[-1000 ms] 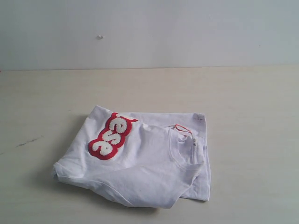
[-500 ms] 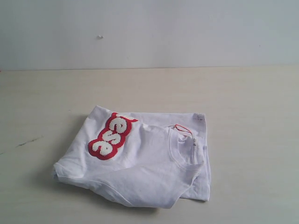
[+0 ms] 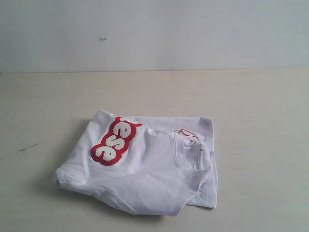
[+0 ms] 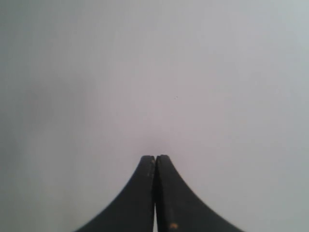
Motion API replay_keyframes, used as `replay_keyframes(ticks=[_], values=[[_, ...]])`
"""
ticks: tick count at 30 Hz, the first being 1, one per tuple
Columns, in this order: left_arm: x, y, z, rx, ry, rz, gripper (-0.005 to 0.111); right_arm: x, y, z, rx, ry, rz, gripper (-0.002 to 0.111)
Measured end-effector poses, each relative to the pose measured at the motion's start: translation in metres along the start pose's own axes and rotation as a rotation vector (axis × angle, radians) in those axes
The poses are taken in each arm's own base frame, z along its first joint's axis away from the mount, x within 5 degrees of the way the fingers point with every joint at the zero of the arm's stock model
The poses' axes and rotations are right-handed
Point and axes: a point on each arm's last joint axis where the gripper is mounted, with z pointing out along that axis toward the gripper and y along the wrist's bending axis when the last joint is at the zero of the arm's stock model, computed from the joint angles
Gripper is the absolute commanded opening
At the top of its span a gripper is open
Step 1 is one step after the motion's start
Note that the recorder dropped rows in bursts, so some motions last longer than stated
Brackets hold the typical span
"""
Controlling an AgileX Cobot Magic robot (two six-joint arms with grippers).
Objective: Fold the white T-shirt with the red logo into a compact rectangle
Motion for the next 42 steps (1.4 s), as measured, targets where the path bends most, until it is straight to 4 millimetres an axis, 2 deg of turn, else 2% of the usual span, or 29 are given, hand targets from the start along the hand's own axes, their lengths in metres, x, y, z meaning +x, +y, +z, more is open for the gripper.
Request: replay_keyframes(ticks=[10, 18, 23, 30, 35, 42], values=[[0.003, 0.004, 0.001, -0.04, -0.004, 0.059, 0.0, 0.0, 0.0, 0.0, 0.0, 0.0, 0.0, 0.0], [0.027, 0.008, 0.005, -0.086, -0.09, -0.005, 0.0, 0.0, 0.0, 0.0, 0.0, 0.001, 0.0, 0.0], [0.04, 0.01, 0.005, -0.189, -0.091, -0.031, 0.0, 0.0, 0.0, 0.0, 0.0, 0.001, 0.0, 0.0], [0.044, 0.015, 0.004, -0.346, -0.11, -0.058, 0.0, 0.0, 0.0, 0.0, 0.0, 0.001, 0.0, 0.0], [0.046, 0.016, 0.004, -0.387, -0.121, -0.069, 0.0, 0.0, 0.0, 0.0, 0.0, 0.001, 0.0, 0.0], [0.071, 0.02, 0.002, -0.404, -0.058, -0.091, 0.0, 0.0, 0.0, 0.0, 0.0, 0.001, 0.0, 0.0]])
